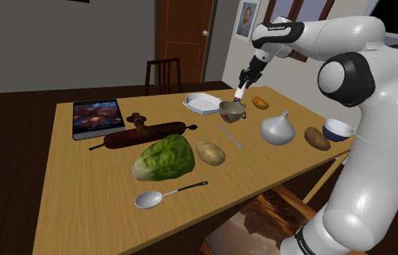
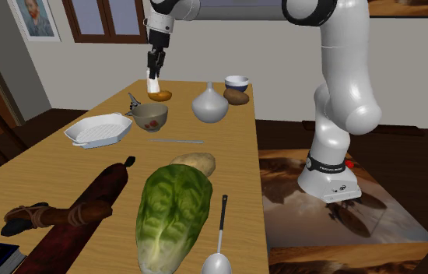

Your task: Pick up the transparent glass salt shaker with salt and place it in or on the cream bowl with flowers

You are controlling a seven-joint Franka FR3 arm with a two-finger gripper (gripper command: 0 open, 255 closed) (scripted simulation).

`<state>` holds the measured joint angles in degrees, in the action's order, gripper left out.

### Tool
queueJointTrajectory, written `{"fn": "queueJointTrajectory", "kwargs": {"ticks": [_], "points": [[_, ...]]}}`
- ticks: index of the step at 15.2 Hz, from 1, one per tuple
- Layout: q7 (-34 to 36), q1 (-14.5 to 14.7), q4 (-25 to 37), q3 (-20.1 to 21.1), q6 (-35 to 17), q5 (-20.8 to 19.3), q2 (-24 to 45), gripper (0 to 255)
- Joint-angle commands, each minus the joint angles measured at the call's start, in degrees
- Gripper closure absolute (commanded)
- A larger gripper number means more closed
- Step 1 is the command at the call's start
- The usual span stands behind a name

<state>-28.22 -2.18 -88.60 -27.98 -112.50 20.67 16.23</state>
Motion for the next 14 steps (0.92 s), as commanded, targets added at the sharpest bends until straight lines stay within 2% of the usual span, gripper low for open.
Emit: {"fn": "queueJointTrajectory", "kwargs": {"ticks": [1, 2, 14], "points": [[-0.4, -2.2, 8.9, 0.5, 3.2, 2.7, 6.5, 255], [-0.3, -2.8, 10.8, 0.7, 3.8, 3.1, 7.7, 255], [-2.8, -2.0, 2.6, 1.4, -4.6, 4.4, 8.4, 255]]}}
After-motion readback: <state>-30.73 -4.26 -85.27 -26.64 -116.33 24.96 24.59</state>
